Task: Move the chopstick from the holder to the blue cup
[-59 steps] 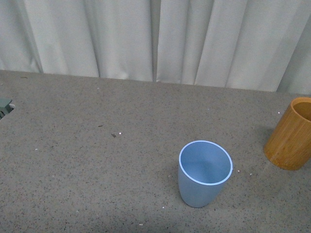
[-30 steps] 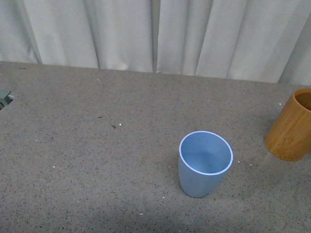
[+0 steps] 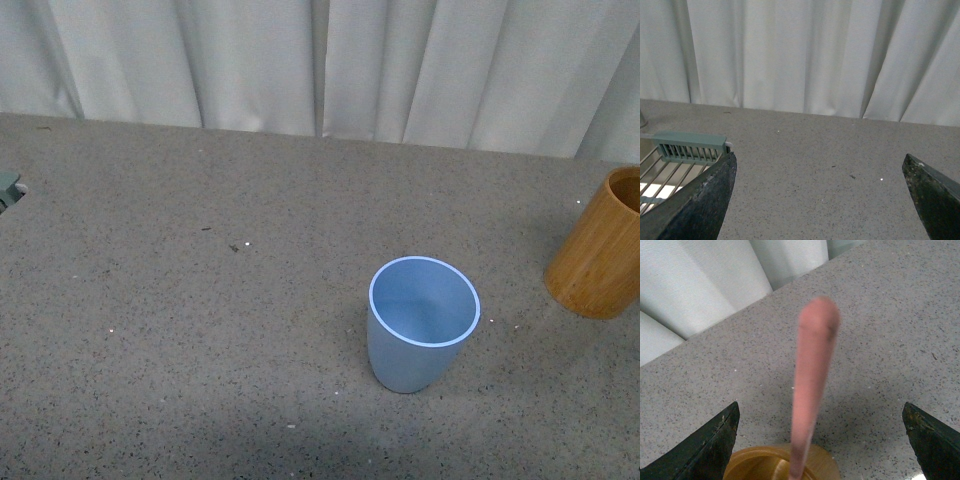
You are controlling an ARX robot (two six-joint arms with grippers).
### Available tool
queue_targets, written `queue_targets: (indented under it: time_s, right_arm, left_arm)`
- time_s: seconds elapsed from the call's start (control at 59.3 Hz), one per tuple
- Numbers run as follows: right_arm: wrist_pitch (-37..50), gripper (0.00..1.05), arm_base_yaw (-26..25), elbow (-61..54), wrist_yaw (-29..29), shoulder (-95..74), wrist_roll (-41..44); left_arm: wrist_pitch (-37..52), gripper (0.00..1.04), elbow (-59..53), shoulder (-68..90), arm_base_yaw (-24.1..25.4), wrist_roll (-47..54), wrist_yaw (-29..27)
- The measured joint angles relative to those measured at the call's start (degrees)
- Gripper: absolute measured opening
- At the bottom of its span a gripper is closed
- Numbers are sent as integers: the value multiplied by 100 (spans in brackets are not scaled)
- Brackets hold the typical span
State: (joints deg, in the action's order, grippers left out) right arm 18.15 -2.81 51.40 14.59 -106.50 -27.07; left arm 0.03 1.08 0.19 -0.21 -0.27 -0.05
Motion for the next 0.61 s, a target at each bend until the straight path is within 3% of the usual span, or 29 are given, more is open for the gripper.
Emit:
queue_targets:
  time_s: [0.101,0.607]
  right_arm:
    - [2,92,76,77,33,-22,7]
    - [103,8,90,55,44,-39,105]
  left_arm:
    - [0,98,0,-2,0,-2,0]
    - [0,98,0,-2,0,-2,0]
